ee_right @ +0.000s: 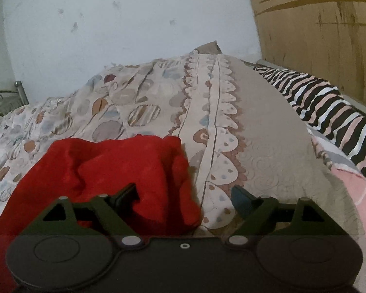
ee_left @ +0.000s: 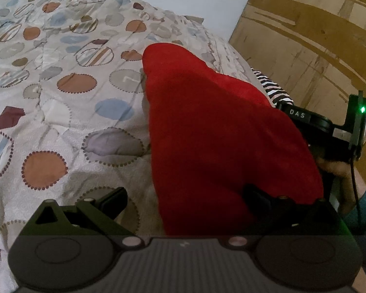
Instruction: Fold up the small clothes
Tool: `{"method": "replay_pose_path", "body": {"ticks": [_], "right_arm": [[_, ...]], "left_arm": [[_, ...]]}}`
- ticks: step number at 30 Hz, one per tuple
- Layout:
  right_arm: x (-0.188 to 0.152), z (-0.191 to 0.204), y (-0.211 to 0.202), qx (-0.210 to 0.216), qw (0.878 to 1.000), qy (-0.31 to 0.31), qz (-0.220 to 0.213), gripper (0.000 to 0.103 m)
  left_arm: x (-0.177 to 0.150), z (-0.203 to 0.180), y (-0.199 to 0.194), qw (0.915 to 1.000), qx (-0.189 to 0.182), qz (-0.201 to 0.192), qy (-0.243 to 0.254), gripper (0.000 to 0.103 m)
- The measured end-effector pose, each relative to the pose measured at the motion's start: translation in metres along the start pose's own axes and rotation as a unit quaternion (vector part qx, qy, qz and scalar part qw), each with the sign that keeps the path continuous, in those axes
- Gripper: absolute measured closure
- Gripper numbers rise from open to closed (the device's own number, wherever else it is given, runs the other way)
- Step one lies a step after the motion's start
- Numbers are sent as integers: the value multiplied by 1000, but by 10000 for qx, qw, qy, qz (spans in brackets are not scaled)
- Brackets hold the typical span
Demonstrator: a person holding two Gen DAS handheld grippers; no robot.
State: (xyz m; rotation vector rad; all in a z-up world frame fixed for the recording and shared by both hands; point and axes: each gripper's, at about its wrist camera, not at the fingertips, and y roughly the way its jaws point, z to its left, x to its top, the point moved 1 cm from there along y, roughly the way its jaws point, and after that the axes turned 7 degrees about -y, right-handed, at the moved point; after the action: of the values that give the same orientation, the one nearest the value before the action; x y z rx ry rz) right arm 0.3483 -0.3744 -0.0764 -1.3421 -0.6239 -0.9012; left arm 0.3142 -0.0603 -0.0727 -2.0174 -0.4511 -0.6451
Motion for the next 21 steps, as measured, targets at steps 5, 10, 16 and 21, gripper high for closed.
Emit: {"method": "replay_pose_path", "body": {"ticks": [5, 10, 16, 21], "right_arm": [[-5, -6, 1, 53, 9998, 154, -73, 16], [-7, -6, 2, 25, 9998, 156, -106, 13], [-9, -7, 2, 39, 9998, 166, -140, 12], [-10, -6, 2, 37, 9998, 121, -184, 12]], "left_arm": [[-1, -1, -2, 10000, 34, -43, 34, 0], [1, 0, -3, 10000, 16, -29, 26, 0], [4, 3, -6, 10000, -65, -18, -59, 0], [22, 5, -22, 9994, -295, -159, -74, 1]]}}
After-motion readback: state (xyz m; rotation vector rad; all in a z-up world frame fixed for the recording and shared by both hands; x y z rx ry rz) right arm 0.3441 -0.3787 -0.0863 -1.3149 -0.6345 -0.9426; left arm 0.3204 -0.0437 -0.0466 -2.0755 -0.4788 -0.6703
